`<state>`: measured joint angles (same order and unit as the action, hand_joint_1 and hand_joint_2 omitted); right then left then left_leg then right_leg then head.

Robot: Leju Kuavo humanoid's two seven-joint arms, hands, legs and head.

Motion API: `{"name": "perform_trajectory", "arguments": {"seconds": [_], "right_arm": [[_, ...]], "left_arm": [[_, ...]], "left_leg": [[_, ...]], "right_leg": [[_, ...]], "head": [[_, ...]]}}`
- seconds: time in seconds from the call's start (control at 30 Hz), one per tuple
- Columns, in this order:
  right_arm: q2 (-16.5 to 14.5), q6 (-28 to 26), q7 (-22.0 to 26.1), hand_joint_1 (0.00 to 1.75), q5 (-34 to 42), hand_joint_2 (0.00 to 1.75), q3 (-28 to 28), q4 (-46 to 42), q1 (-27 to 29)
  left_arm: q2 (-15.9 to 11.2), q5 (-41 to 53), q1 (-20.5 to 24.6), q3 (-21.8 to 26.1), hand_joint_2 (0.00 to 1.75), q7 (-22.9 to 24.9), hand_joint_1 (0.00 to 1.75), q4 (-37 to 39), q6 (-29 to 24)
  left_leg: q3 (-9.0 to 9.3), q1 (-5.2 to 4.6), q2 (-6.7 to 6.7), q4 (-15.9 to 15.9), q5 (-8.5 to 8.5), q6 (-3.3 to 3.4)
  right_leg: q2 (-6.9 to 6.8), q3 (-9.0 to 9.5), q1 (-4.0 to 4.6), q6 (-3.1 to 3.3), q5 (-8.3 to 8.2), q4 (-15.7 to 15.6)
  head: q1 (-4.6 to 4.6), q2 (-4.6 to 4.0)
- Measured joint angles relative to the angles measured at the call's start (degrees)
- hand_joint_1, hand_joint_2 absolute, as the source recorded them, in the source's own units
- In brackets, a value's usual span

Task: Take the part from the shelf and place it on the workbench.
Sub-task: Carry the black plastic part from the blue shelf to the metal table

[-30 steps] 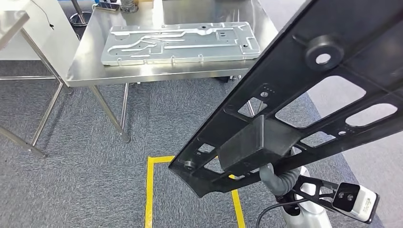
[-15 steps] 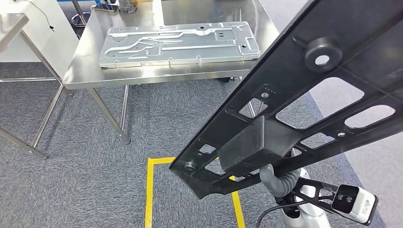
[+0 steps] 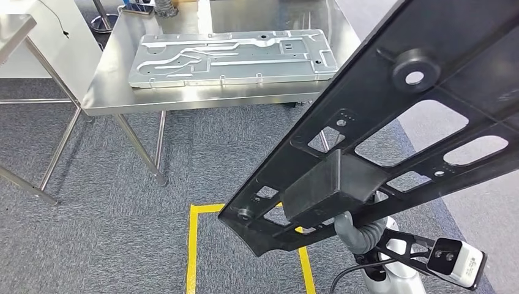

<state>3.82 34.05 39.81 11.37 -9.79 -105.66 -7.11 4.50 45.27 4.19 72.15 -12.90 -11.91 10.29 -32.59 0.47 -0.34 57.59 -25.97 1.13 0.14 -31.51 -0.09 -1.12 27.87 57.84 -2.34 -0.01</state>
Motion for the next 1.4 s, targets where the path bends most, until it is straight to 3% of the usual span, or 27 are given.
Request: {"name": "perform_trajectory", "arguments": {"seconds": [0.07, 0.13, 0.17, 0.2, 0.23, 0.3, 0.37, 0.43, 0.53, 0.57, 0.63, 0.67, 0.7, 0.73, 0.77, 0.83, 0.9, 1.0, 1.07, 1.17, 1.2, 1.23, 1.27, 1.33, 1.4], "right_arm": [[0.0, 0.0, 0.0, 1.75, 0.0, 1.75, 0.0, 0.0, 0.0], [0.0, 0.0, 0.0, 1.75, 0.0, 1.75, 0.0, 0.0, 0.1], [0.0, 0.0, 0.0, 1.75, 0.0, 1.75, 0.0, 0.0, 0.2], [0.0, 0.0, 0.0, 1.75, 0.0, 1.75, 0.0, 0.0, 0.2], [0.0, 0.0, 0.0, 1.75, 0.0, 1.75, 0.0, 0.0, 0.2], [0.0, 0.0, 0.0, 1.75, 0.0, 1.75, 0.0, 0.0, 0.2], [0.0, 0.0, -0.1, 1.75, 0.0, 1.75, 0.0, -0.2, 0.2], [0.0, 0.0, -0.3, 1.75, 0.0, 1.75, 0.0, -0.3, 0.2], [-0.1, 0.0, -0.4, 1.75, 0.0, 1.75, 0.0, -0.5, 0.1], [-0.1, 0.1, -0.4, 1.75, 0.0, 1.75, 0.0, -0.6, 0.0], [-0.1, 0.2, -0.5, 1.75, 0.0, 1.75, 0.0, -0.6, -0.1], [-0.1, 0.3, -0.5, 1.75, 0.0, 1.75, 0.0, -0.6, 0.0], [-0.1, 0.3, -0.6, 1.75, 0.0, 1.75, 0.0, -0.6, 0.0], [-0.1, 0.4, -0.6, 1.75, 0.0, 1.75, 0.0, -0.6, 0.0], [-0.1, 0.4, -0.6, 1.75, 0.0, 1.75, 0.0, -0.6, 0.0], [-0.2, 0.4, -0.7, 1.75, 0.1, 1.75, 0.0, -0.6, 0.0], [-0.3, 0.4, -1.1, 1.75, 0.3, 1.75, 0.0, -0.8, -0.1], [-0.4, 0.3, -1.8, 1.75, 0.4, 1.75, 0.0, -1.4, -0.2], [-0.4, 0.3, -2.0, 1.75, 0.5, 1.75, 0.0, -1.7, -0.3], [-0.4, 0.3, -2.1, 1.75, 0.7, 1.75, 0.0, -1.9, -0.2], [-0.4, 0.3, -2.2, 1.75, 0.7, 1.75, 0.0, -1.9, -0.1], [-0.4, 0.3, -2.2, 1.75, 0.7, 1.75, 0.0, -1.9, 0.0], [-0.4, 0.3, -2.3, 1.75, 0.6, 1.75, 0.0, -1.9, 0.0], [-0.4, 0.3, -2.4, 1.75, 0.4, 1.75, 0.0, -1.9, 0.1], [-0.4, 0.3, -2.5, 1.75, 0.1, 1.75, -0.1, -2.0, 0.2]], "left_arm": [[0.0, 0.0, 0.1, 0.0, 1.75, 0.0, 0.0, 0.0, 0.0], [0.0, 0.0, 0.1, 0.0, 1.75, 0.0, 0.0, 0.0, 0.0], [0.0, 0.0, 0.0, 0.0, 1.75, 0.0, 0.0, 0.0, 0.0], [0.0, 0.0, 0.0, 0.0, 1.75, 0.0, 0.0, 0.0, 0.0], [0.0, 0.0, 0.0, 0.0, 1.75, 0.0, 0.0, 0.0, 0.0], [0.0, 0.0, 0.0, 0.0, 1.75, 0.0, 0.0, 0.0, 0.0], [0.1, 0.0, 0.0, 0.0, 1.75, 0.0, 0.0, 0.0, 0.0], [0.1, 0.0, 0.1, 0.0, 1.75, 0.0, 0.0, 0.0, 0.0], [0.1, 0.0, 0.2, 0.0, 1.75, -0.1, 0.0, 0.0, 0.0], [0.1, 0.0, 0.2, 0.0, 1.75, -0.1, 0.0, 0.0, 0.0], [0.1, 0.0, 0.1, 0.0, 1.75, -0.1, 0.0, 0.0, 0.0], [0.1, 0.0, 0.1, 0.0, 1.75, -0.1, 0.0, 0.0, 0.0], [0.1, 0.0, 0.0, 0.0, 1.75, -0.1, 0.0, 0.0, 0.0], [0.1, 0.0, -0.1, 0.0, 1.75, -0.1, 0.0, 0.0, 0.0], [0.1, 0.0, -0.1, 0.0, 1.75, -0.1, 0.0, 0.0, 0.0], [0.0, 0.0, -0.1, 0.0, 1.75, -0.1, 0.0, 0.0, 0.0], [0.0, -0.1, -0.1, 0.0, 1.75, -0.2, 0.0, 0.0, -0.1], [0.0, -0.2, -0.1, 0.0, 1.75, -0.3, 0.0, 0.0, 0.0], [0.0, -0.2, -0.1, 0.1, 1.75, -0.3, 0.0, 0.0, 0.0], [0.0, -0.2, -0.1, 0.1, 1.75, -0.3, 0.0, 0.0, 0.0], [0.0, -0.2, -0.1, 0.1, 1.75, -0.3, 0.0, 0.0, 0.0], [0.0, -0.2, -0.2, 0.1, 1.75, -0.3, 0.0, 0.0, 0.0], [0.0, -0.2, -0.2, 0.1, 1.75, -0.3, 0.0, 0.0, 0.0], [0.1, -0.2, -0.2, 0.1, 1.75, -0.3, 0.0, 0.0, 0.0], [0.3, -0.2, -0.1, 0.1, 1.75, -0.3, 0.0, 0.0, 0.0]], "left_leg": [[0.35, 0.2, 0.05, -0.3, 0.03, 0.6], [0.45, 0.14, 0.06, -0.3, -0.21, 0.87], [0.54, 0.12, 0.05, -0.3, -0.36, 0.91], [0.73, 0.11, 0.02, -0.3, -0.53, 0.89], [1.04, 0.11, -0.03, -0.3, -0.76, 0.81], [1.76, 0.1, -0.12, -0.3, -1.35, 0.53], [2.15, 0.0, -0.14, -0.2, -1.93, -0.05], [2.3, -0.03, -0.08, -0.3, -2.31, -0.74], [2.18, 0.02, 0.04, 1.3, -3.51, -1.62], [1.0, 0.05, 0.06, 4.0, -4.71, -1.85], [-3.4, 0.16, 0.06, 12.0, -7.6, -2.16], [-5.65, 0.18, 0.07, 15.3, -8.26, -2.26], [-7.1, 0.18, 0.07, 16.7, -7.78, -2.31], [-7.47, 0.18, 0.07, 15.9, -6.09, -2.26], [-6.8, 0.18, 0.07, 13.0, -3.48, -2.13], [-4.15, 0.04, 0.06, 5.4, 1.13, -1.7], [-2.63, -0.18, 0.04, 1.4, 2.01, -1.11], [-1.85, -0.1, -0.08, 0.6, 1.06, -0.09], [-0.86, 0.07, -0.14, 0.2, 0.61, 0.53], [0.53, 0.06, -0.14, 0.0, -0.6, 0.9], [1.15, 0.05, -0.16, 0.0, -1.12, 0.89], [1.89, 0.04, -0.18, 0.0, -1.69, 0.84], [2.75, 0.03, -0.21, 0.0, -2.29, 0.75], [4.37, -0.03, -0.24, 0.0, -3.58, 0.47], [5.29, -0.13, -0.29, -0.3, -4.64, -0.1]], "right_leg": [[-0.03, -2.13, -0.17, -0.56, 2.57, 4.7], [-0.04, -6.61, -0.37, -0.97, 5.87, 12.9], [-0.04, -8.47, -0.47, -1.11, 6.43, 15.8], [-0.04, -9.31, -0.54, -1.16, 5.75, 16.6], [-0.05, -8.91, -0.59, -1.12, 3.91, 14.9], [-0.06, -5.59, -0.58, -0.68, -0.89, 6.9], [-0.07, -3.07, -0.26, -0.09, -3.01, 0.9], [0.03, -2.74, 0.08, 0.47, -2.62, -0.1], [0.04, -1.67, -0.32, 1.42, -2.24, -0.8], [-0.03, -1.15, -0.47, 1.71, -2.06, -1.1], [-0.12, -0.46, -0.4, 2.08, -1.46, -1.1], [-0.1, -0.15, -0.36, 2.11, -1.14, -1.1], [-0.05, 0.25, -0.34, 2.1, -0.77, -1.1], [-0.01, 0.78, -0.33, 2.04, -0.34, -1.1], [0.03, 1.46, -0.32, 1.94, 0.14, -1.0], [0.04, 2.65, -0.2, 1.54, 1.21, -1.0], [0.11, 3.11, -0.04, 0.92, 1.86, -1.0], [0.15, 3.2, -0.03, -0.01, 1.98, -0.2], [0.11, 1.07, -0.18, -0.53, 2.98, 3.9], [0.08, -6.35, -0.34, -1.17, 6.49, 14.3], [0.07, -8.17, -0.36, -1.27, 6.97, 15.8], [0.07, -9.05, -0.35, -1.23, 6.5, 15.5], [0.06, -8.95, -0.31, -1.03, 4.9, 13.3], [0.03, -7.38, -0.01, -0.14, -0.91, 6.1], [0.03, -6.3, 0.4, 0.65, -4.64, 1.4]], "head": [[0.01, 0.0], [0.01, 0.01], [0.0, 0.01], [0.0, 0.01], [0.0, 0.01], [0.01, 0.01], [0.01, 0.01], [0.01, 0.0], [0.0, 0.01], [-0.01, 0.01], [-0.01, 0.0], [-0.01, 0.0], [-0.01, 0.0], [-0.02, 0.0], [-0.01, 0.01], [-0.01, 0.0], [0.0, 0.0], [-0.01, 0.0], [0.0, 0.0], [0.0, 0.0], [0.0, 0.0], [0.0, 0.0], [0.01, 0.01], [0.01, 0.01], [0.03, 0.0]]}}
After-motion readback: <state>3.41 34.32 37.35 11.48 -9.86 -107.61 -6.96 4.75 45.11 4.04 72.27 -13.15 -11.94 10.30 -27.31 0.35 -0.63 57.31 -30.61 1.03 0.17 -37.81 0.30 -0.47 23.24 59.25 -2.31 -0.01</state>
